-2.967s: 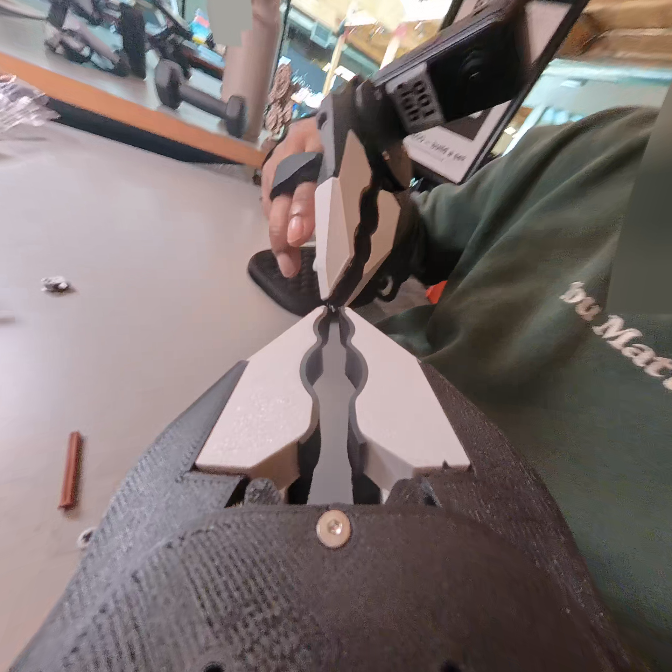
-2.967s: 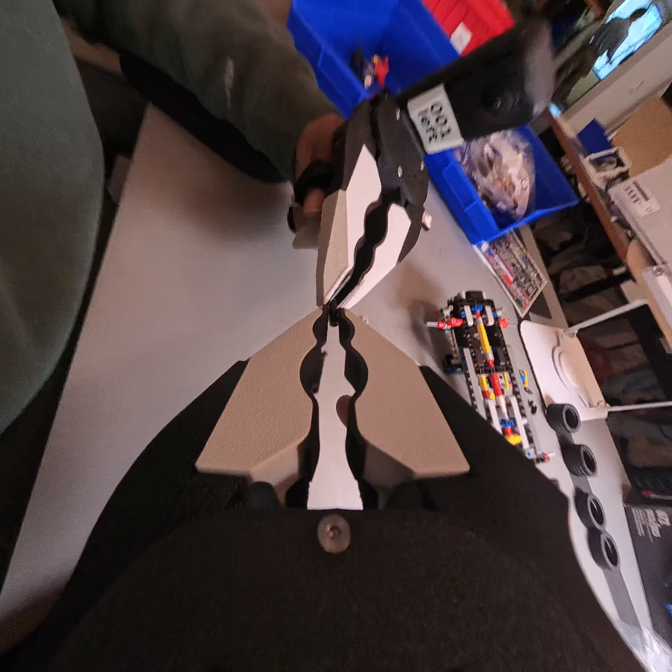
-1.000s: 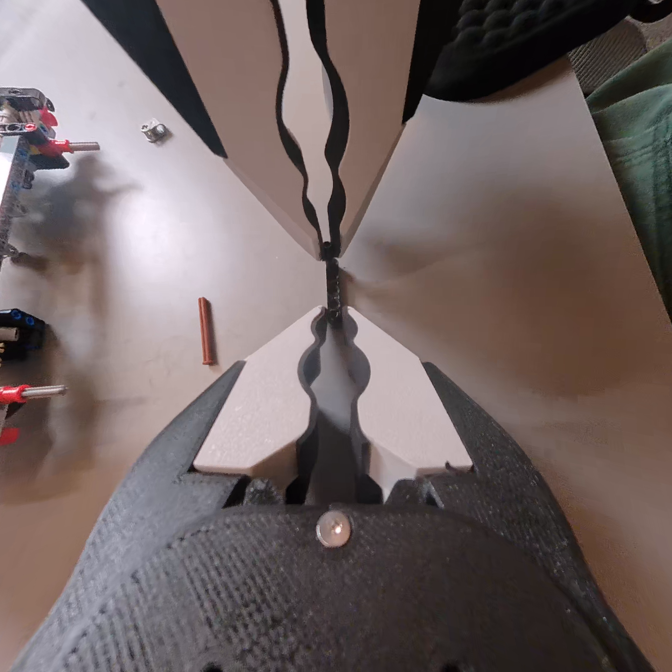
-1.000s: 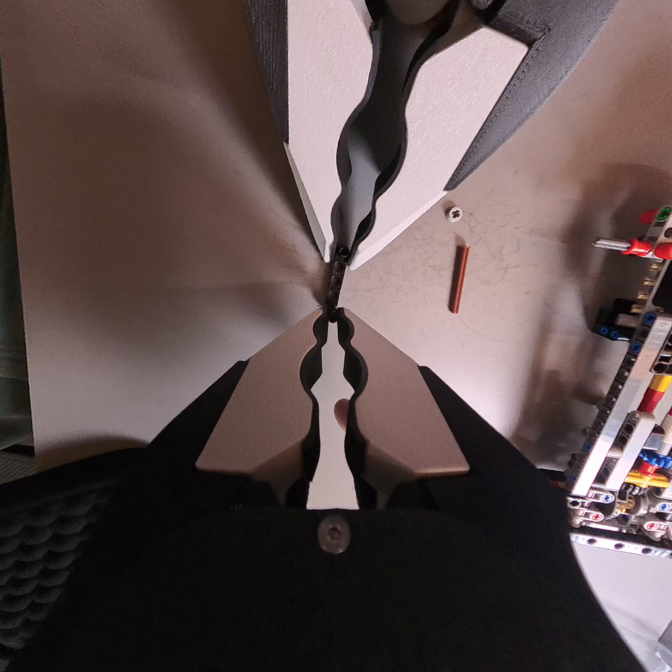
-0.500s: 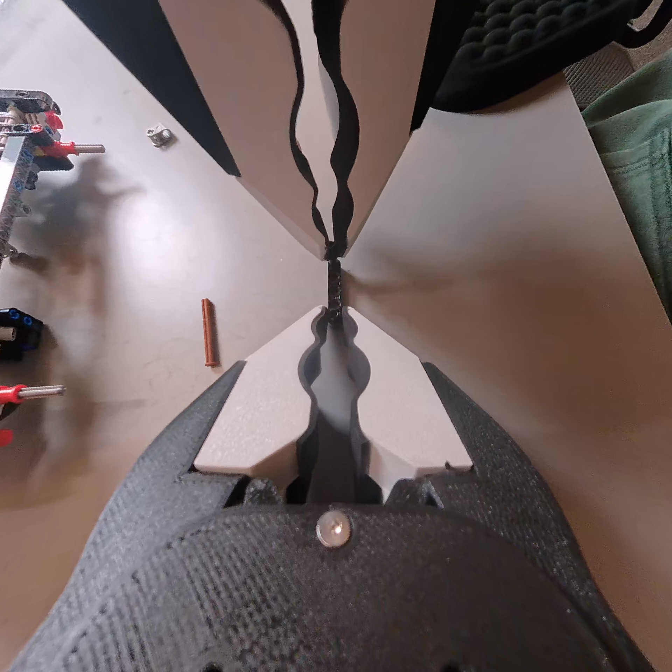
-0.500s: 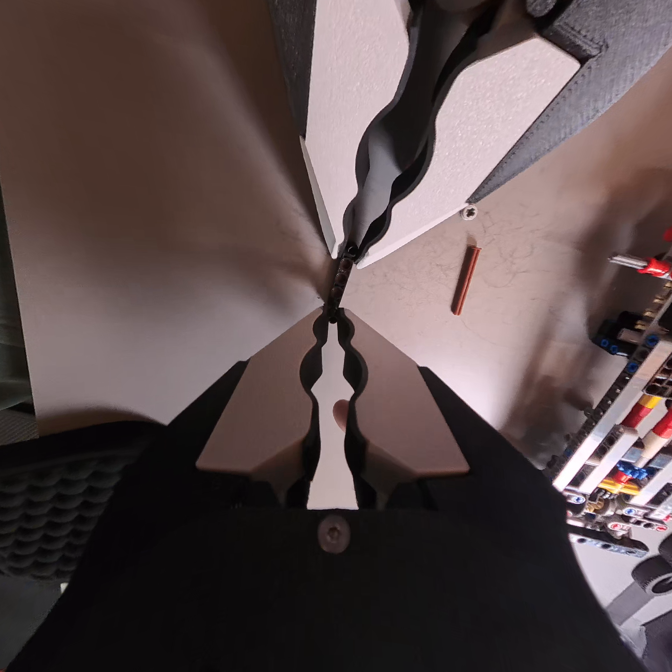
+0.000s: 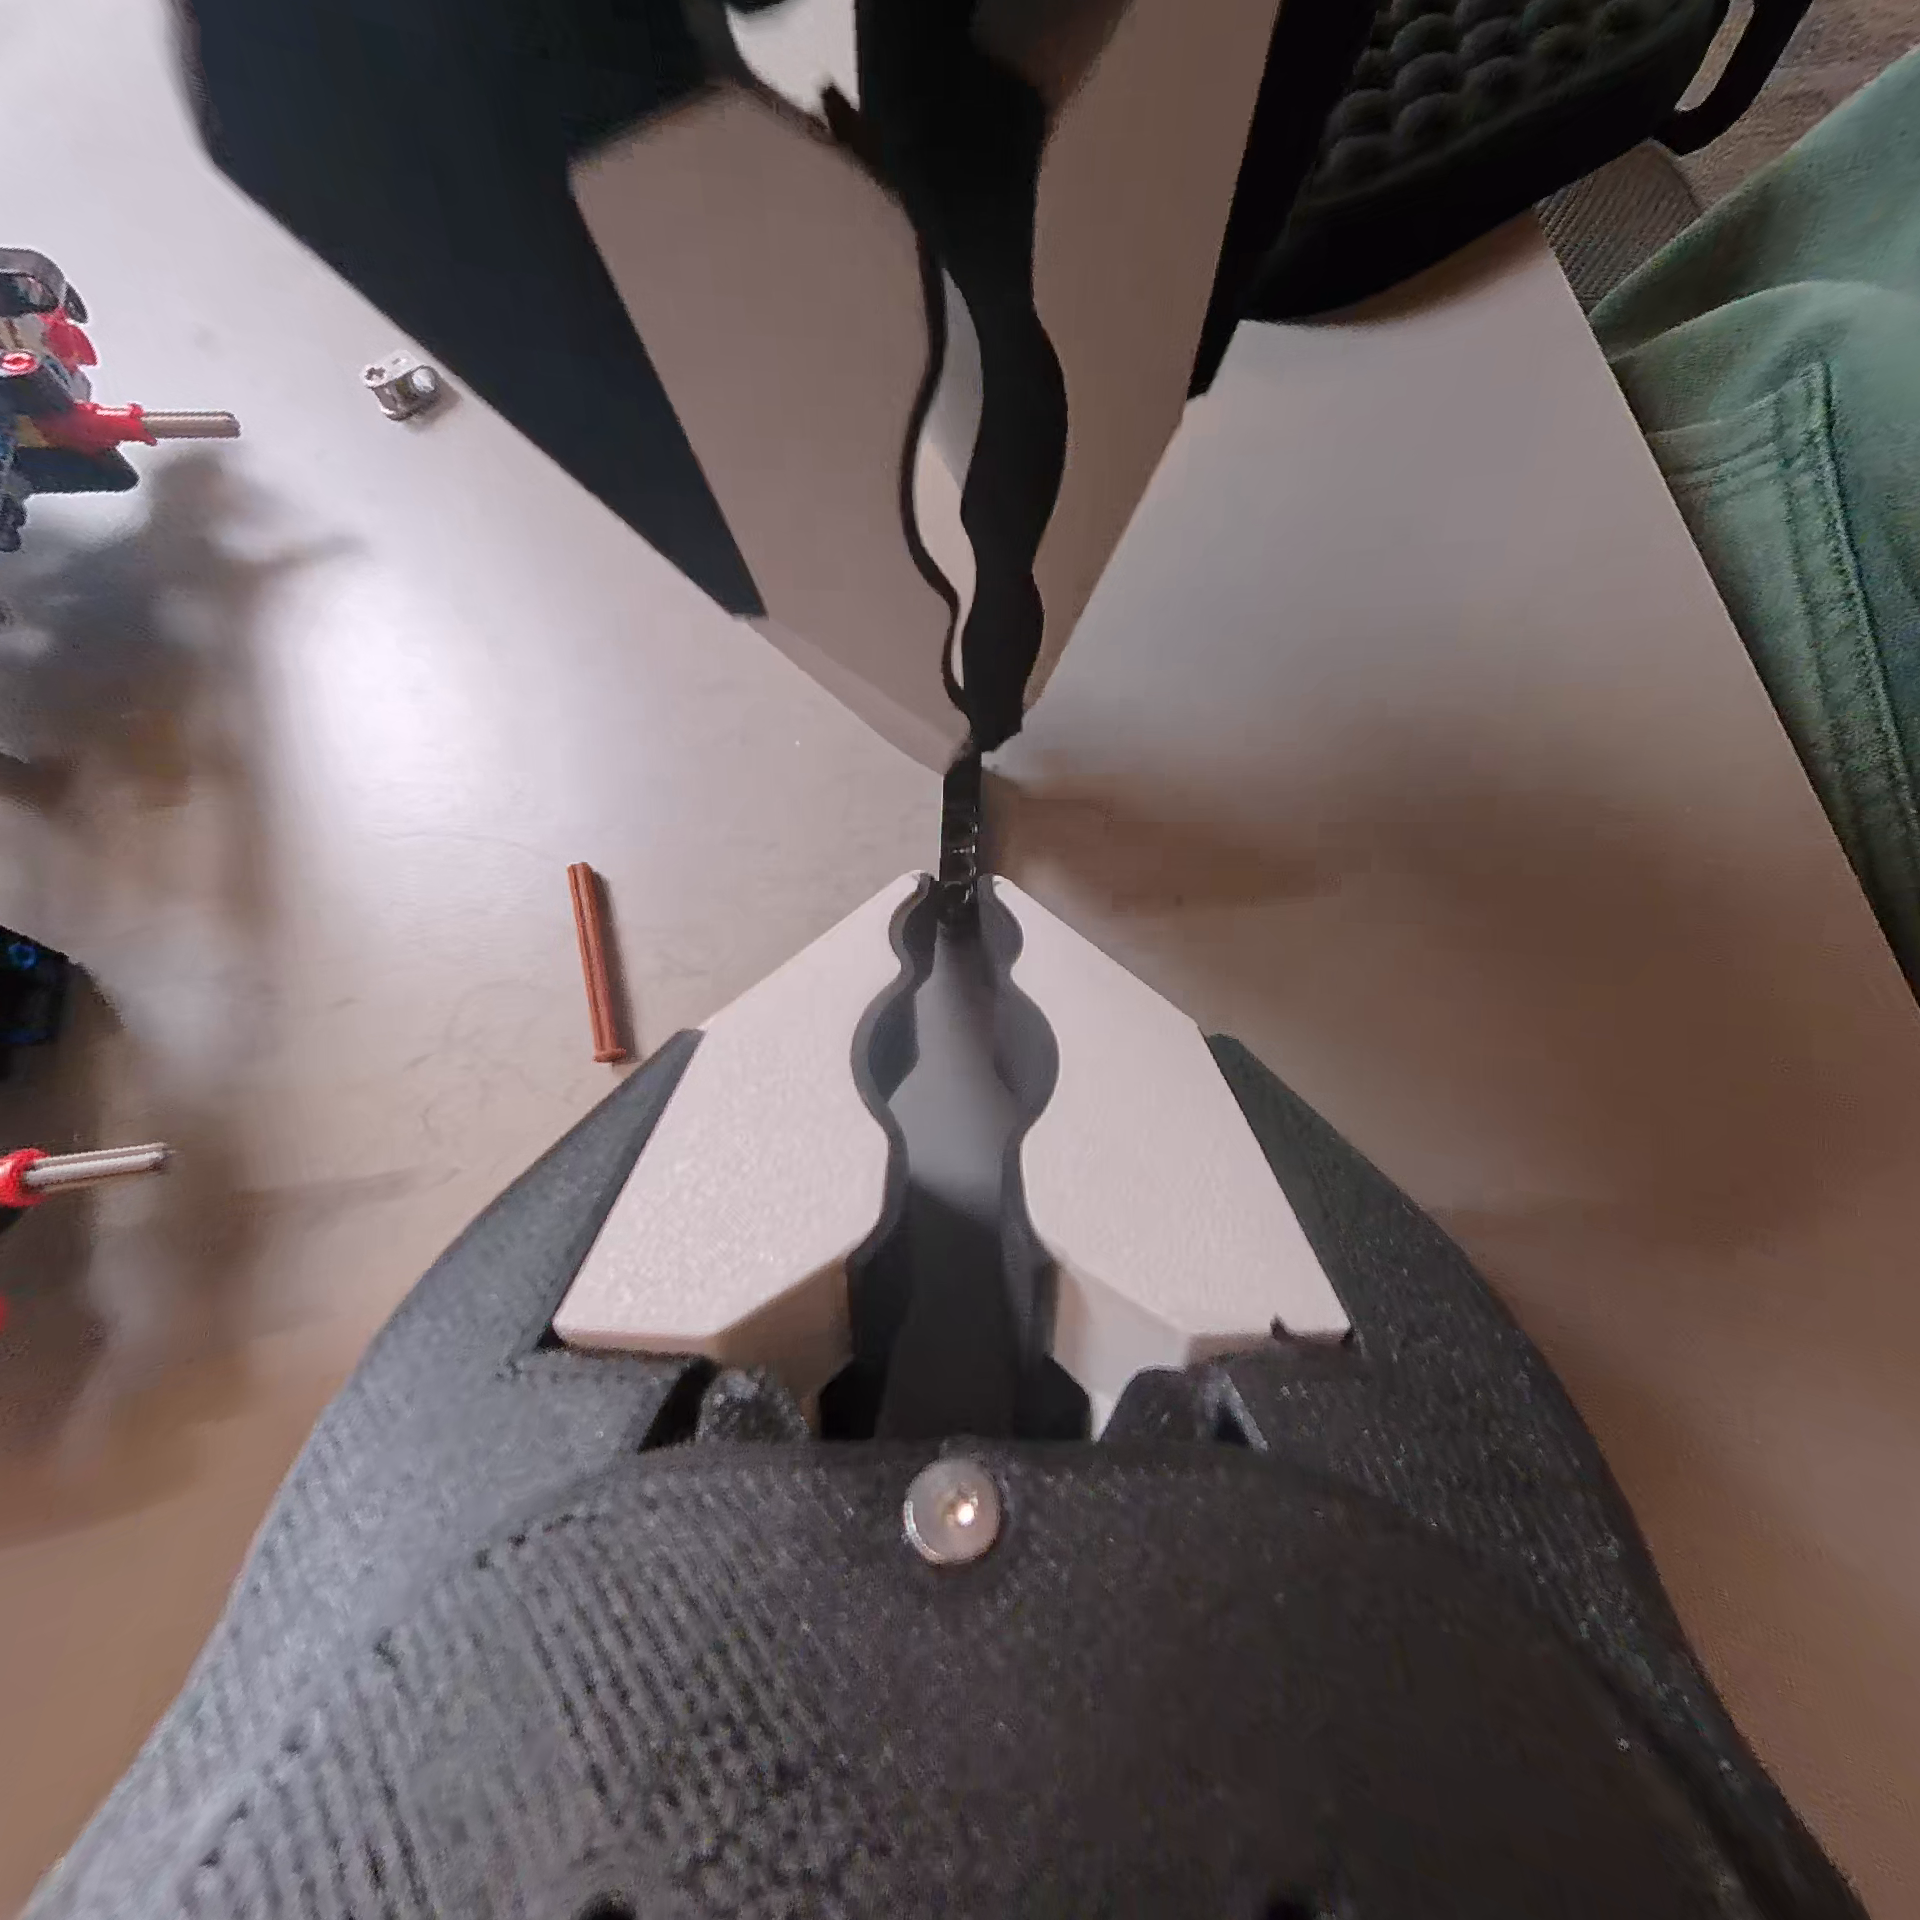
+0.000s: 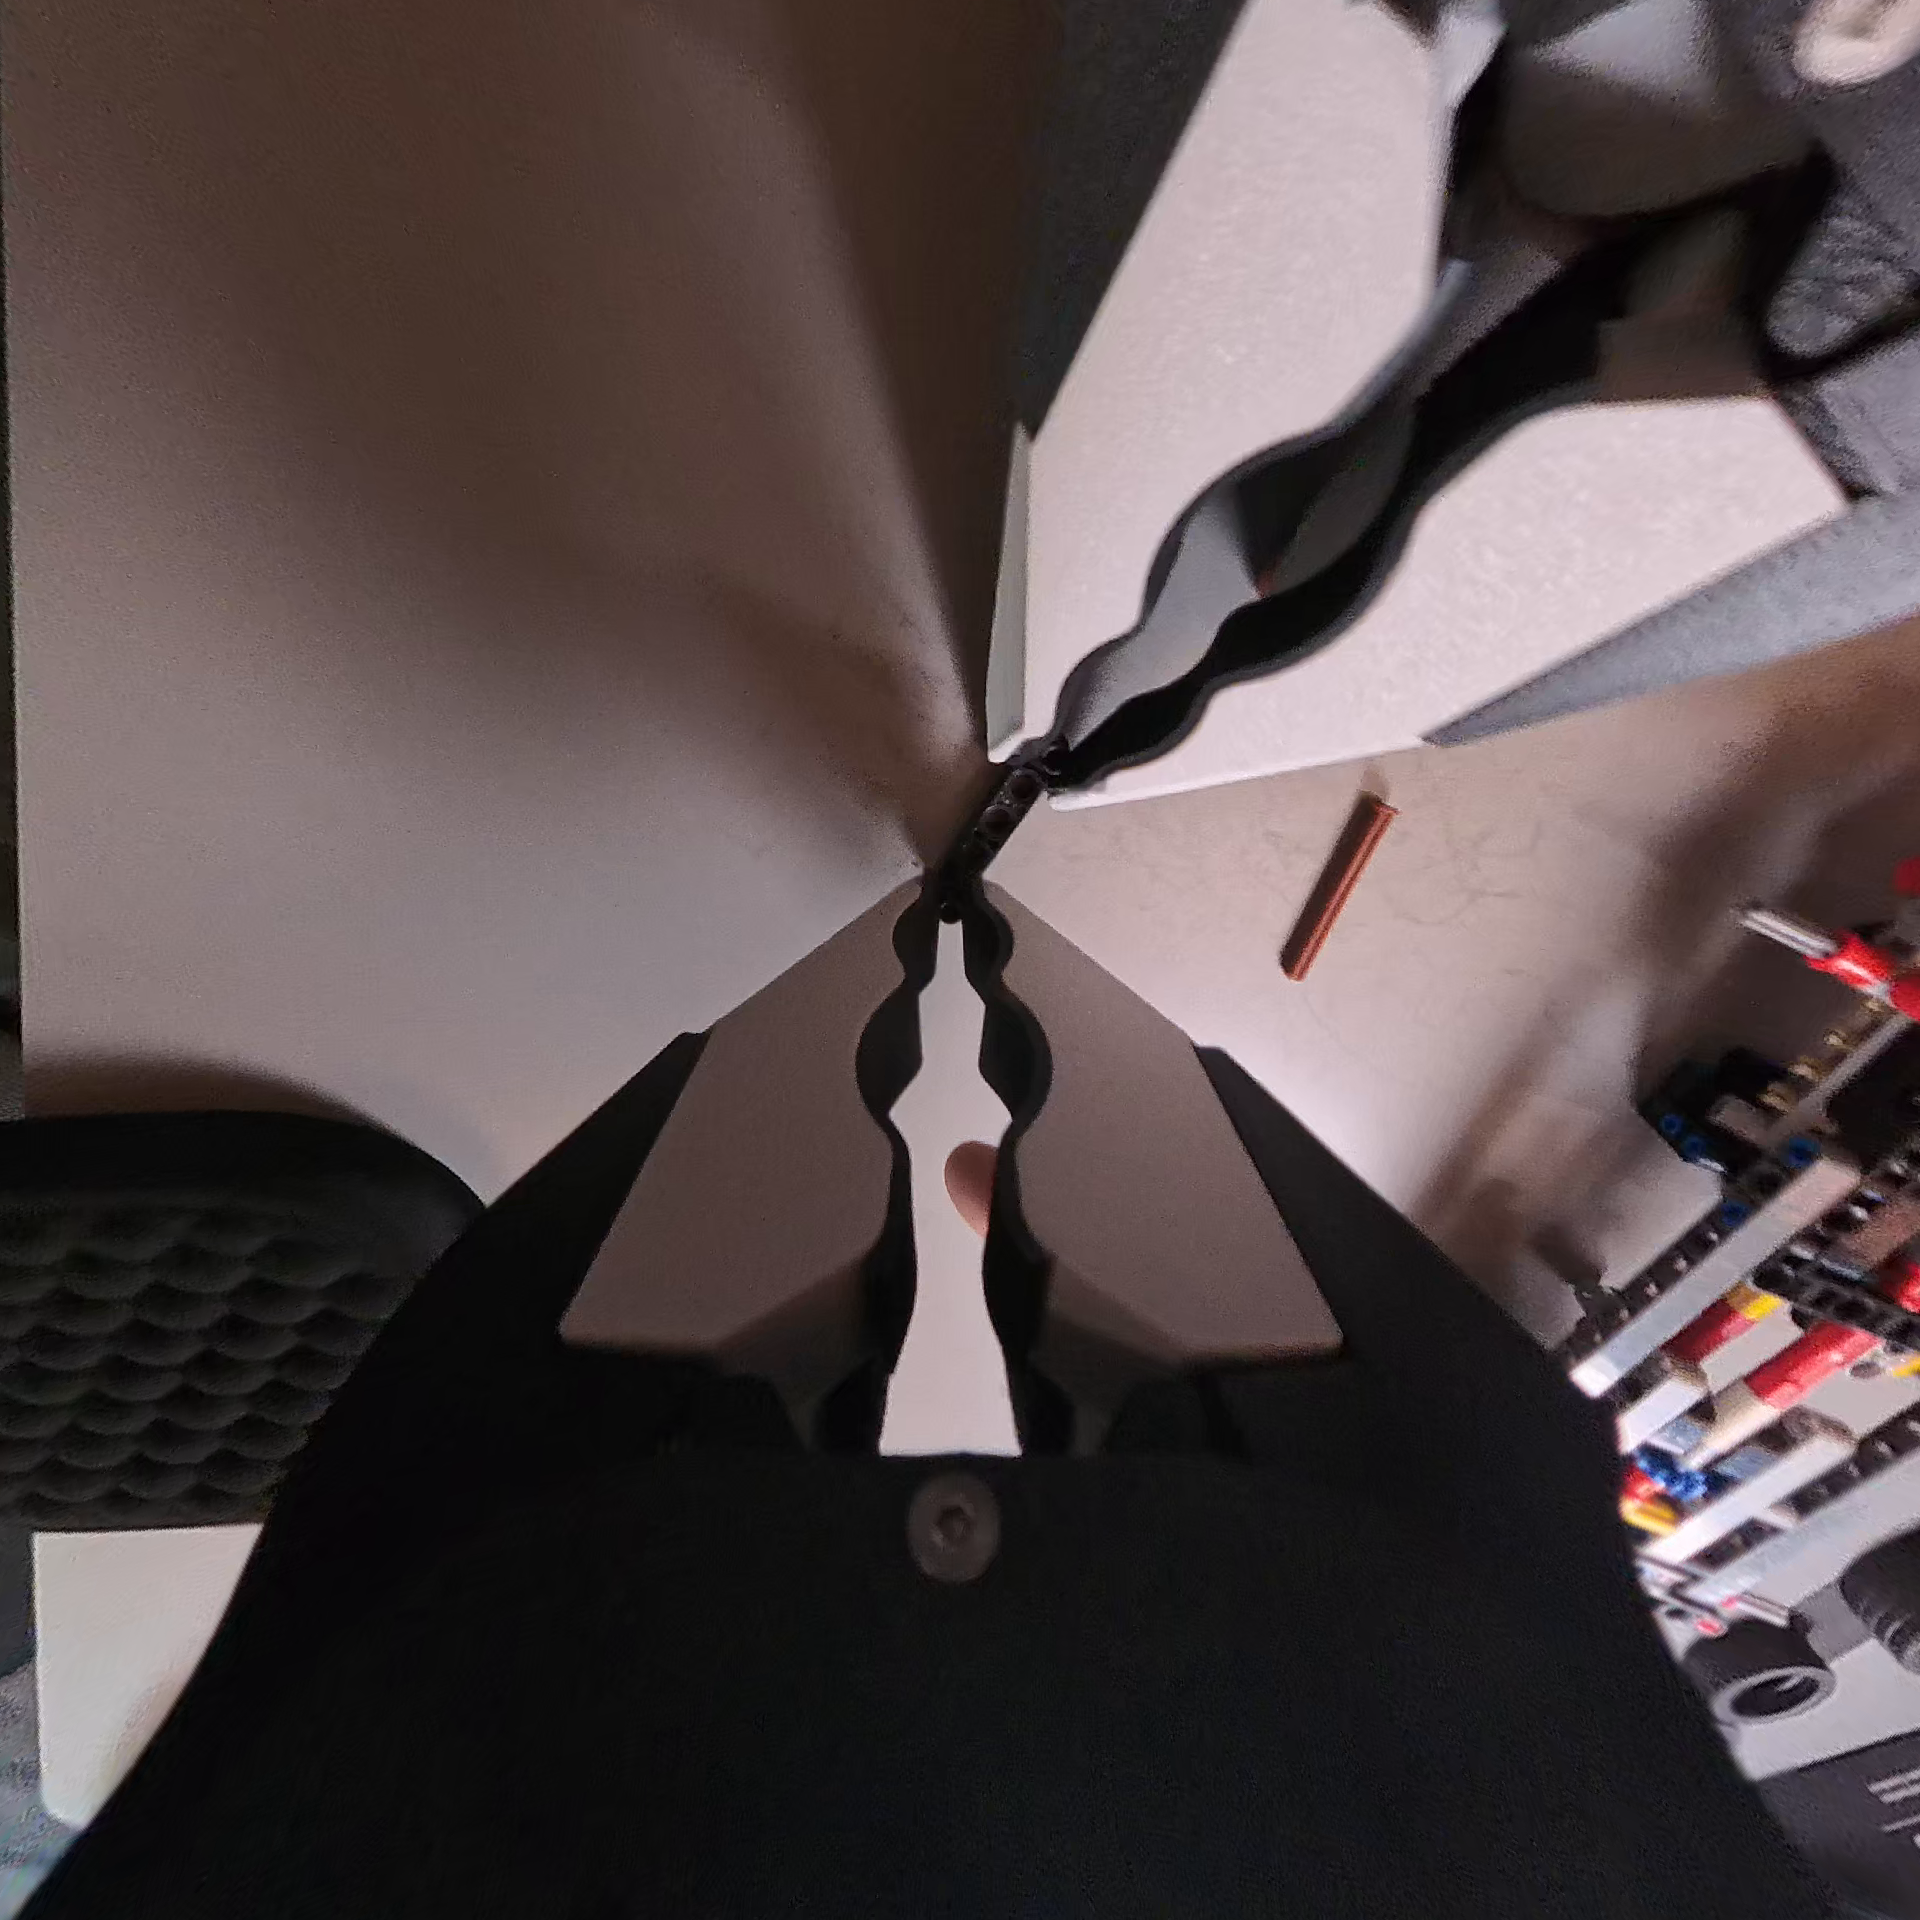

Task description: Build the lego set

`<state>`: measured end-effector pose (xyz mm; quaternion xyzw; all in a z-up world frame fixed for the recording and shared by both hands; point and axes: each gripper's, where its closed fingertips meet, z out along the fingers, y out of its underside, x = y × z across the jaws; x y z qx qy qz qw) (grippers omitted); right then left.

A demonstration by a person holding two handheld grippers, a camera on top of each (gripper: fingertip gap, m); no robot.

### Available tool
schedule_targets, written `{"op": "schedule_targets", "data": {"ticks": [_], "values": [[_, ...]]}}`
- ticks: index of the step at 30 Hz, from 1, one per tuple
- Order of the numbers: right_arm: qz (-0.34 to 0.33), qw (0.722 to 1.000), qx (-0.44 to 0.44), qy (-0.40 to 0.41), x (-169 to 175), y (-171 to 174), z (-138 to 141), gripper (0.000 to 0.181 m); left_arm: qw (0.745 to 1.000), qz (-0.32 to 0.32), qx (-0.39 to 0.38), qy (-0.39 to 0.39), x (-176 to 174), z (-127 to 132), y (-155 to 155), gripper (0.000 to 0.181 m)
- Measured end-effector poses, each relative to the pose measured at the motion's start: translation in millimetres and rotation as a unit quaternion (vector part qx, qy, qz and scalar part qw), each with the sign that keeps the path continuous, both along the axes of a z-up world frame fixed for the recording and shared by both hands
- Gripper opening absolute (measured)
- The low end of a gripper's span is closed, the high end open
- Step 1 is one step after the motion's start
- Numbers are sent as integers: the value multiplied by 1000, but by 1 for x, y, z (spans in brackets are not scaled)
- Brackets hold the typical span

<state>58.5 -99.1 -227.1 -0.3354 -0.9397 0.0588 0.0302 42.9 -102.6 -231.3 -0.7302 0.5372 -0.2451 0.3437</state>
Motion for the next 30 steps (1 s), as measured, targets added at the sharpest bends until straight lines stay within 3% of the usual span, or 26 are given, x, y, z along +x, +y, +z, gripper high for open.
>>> {"op": "schedule_targets", "data": {"ticks": [1, 6, 11, 14, 16, 21, 30], "values": [[9, 1000, 6, -9, 0, -1, -3, 1, 1000, -3, -2, 0, 0, 0, 0, 6], [21, 1000, 5, -16, 1, -1, -3, 1, 1000, -5, 0, 0, 1, 0, 0, 6], [-18, 1000, -12, 12, 0, -1, -3, 1, 1000, -6, 1, 0, 1, 0, 0, 6], [-46, 997, -14, 59, 0, -1, -2, 2, 1000, -6, 8, 3, 1, 0, -1, 6], [-66, 993, -30, 96, 1, -4, 0, 19, 1000, -5, 10, 4, 1, 0, 0, 6], [-83, 974, -4, 210, -1, -10, 15, 21, 1000, -3, 6, 2, 1, 0, 0, 6], [-75, 967, 45, 240, 5, -4, 4, 15, 1000, 2, 3, 1, 1, 0, 1, 6]]}}
